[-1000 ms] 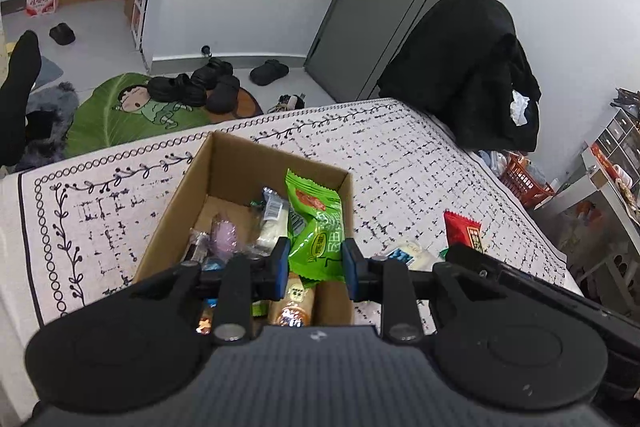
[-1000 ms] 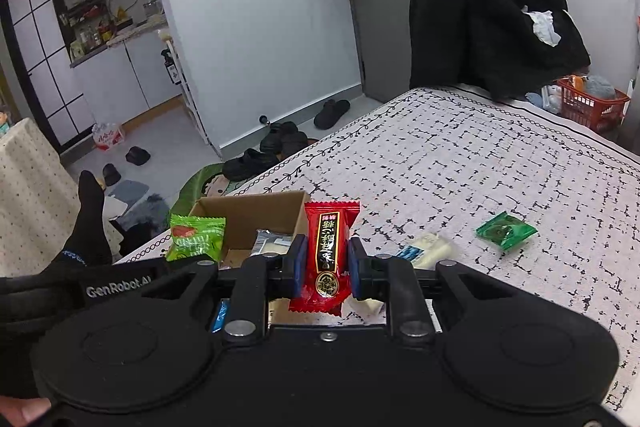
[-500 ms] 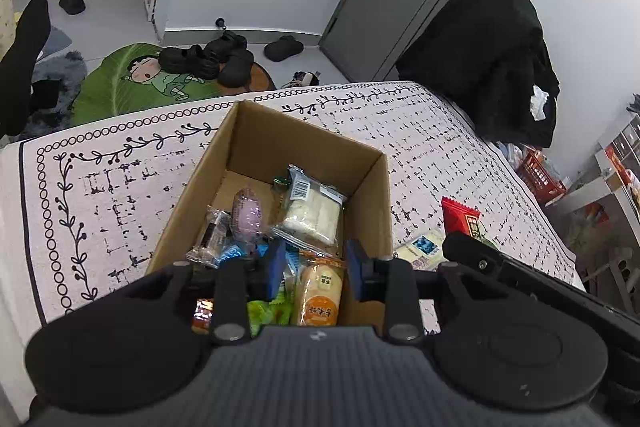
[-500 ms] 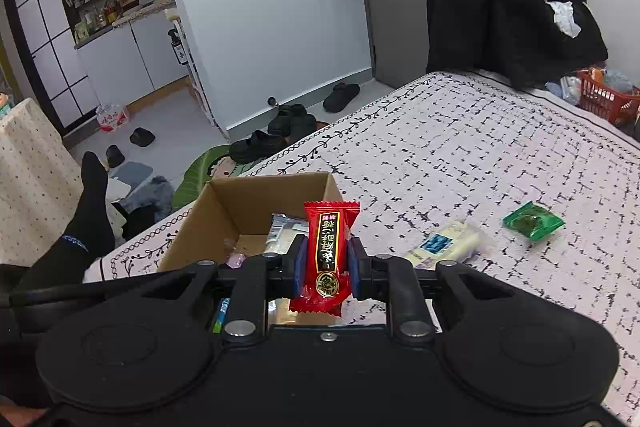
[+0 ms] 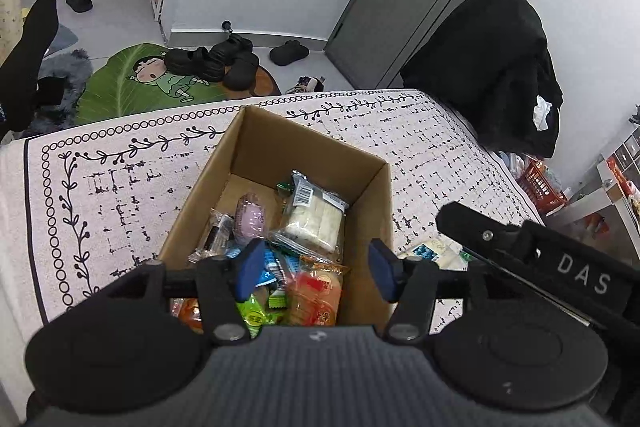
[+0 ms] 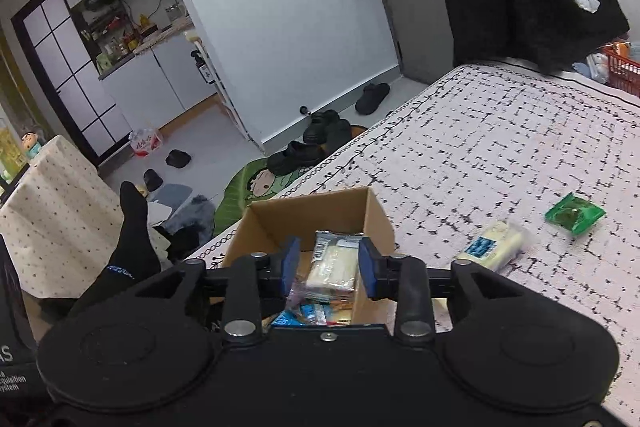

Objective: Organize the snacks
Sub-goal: 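Carry both snacks over the cardboard box and open both grippers, then move both open grippers back toward the cream bar and green candy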

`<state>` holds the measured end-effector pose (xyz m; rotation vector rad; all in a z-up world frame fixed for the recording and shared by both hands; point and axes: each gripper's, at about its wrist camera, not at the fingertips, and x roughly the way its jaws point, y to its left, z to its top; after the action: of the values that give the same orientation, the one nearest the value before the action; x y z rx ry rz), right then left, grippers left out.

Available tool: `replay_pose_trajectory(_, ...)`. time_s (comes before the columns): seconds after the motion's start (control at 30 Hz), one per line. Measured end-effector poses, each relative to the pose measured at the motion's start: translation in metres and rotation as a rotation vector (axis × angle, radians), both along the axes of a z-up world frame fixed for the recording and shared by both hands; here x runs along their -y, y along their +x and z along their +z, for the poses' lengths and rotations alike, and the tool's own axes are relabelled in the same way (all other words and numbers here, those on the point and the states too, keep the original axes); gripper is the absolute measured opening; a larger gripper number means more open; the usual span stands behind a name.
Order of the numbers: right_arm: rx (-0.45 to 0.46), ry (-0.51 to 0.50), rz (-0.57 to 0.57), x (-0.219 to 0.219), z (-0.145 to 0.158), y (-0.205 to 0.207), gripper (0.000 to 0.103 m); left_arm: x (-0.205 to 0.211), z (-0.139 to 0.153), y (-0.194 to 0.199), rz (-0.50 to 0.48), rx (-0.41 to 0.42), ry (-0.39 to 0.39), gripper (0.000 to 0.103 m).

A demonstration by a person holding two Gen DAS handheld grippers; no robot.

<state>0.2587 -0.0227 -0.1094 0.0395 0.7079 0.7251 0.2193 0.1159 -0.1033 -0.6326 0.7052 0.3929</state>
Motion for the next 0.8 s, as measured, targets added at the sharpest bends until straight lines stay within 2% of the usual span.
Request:
replay_pose_trajectory(0.13,-0.014,0.004,-0.031,0.016,-0.002,0.006,0.046,0.005,0.000,0.003,-0.009,-0.014,0.021,0.071)
replay_pose_trajectory(0.23,-0.018,-0.006,-0.053,0.029,-0.005,0.010,0.046,0.007,0.001,0.004,-0.013,-0.009,0.023,0.078)
replay_pose_trajectory(0.53,-0.021,-0.015,-0.123,0.070,-0.014,0.023,0.056,0.008,0.008,0.007,-0.003,-0.005,0.043,0.087)
replay_pose_trajectory(0.8,-0.039,0.005,-0.172,0.103,-0.023,0.037,0.059,0.026,0.016,0.019,-0.038,-0.001,0.082,0.088)
